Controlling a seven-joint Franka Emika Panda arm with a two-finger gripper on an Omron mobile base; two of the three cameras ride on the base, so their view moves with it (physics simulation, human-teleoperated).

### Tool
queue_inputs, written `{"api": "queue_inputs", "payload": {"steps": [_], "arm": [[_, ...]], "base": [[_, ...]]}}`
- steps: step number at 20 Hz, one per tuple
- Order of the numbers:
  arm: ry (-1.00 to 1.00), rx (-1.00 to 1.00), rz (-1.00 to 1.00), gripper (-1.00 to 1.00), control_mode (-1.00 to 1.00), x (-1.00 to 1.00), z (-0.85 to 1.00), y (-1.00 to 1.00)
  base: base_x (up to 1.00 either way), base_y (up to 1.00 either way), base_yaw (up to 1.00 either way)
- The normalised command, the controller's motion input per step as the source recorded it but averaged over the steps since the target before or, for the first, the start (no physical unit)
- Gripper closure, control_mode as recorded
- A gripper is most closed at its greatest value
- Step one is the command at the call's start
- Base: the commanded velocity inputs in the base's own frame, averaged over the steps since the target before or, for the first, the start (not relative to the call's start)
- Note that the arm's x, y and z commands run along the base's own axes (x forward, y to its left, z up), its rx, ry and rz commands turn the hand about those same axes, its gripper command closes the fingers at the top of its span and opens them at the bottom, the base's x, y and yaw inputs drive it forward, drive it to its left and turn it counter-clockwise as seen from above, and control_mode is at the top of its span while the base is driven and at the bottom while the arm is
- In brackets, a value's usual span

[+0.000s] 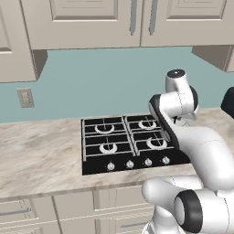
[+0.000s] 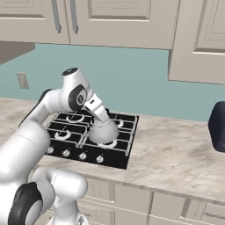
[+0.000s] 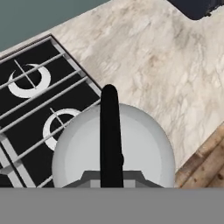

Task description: The kettle is done boiling. Turn off the stove, then wait for 300 timesteps before moving the kettle to the dining table.

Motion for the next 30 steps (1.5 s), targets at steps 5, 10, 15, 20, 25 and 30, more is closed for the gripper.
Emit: {"api": "queue_inputs", "payload": {"steps": [5, 10, 15, 20, 25, 30], "arm": [[0.0, 0.0, 0.0, 1.0, 1.0, 0.0, 0.0, 0.0], [0.0, 0.0, 0.0, 1.0, 1.0, 0.0, 0.0, 0.0], [0.0, 0.0, 0.0, 1.0, 1.0, 0.0, 0.0, 0.0], [0.0, 0.0, 0.0, 1.0, 1.0, 0.0, 0.0, 0.0], [0.0, 0.0, 0.0, 1.0, 1.0, 0.0, 0.0, 0.0], [0.0, 0.0, 0.0, 1.0, 1.0, 0.0, 0.0, 0.0]], "base": [[-0.66, 0.0, -0.33], [-0.4, 0.01, -0.52], [-0.32, 0.01, -0.6], [-0.32, 0.0, -0.62], [-0.23, 0.0, -0.64], [-0.18, 0.0, -0.62]]}}
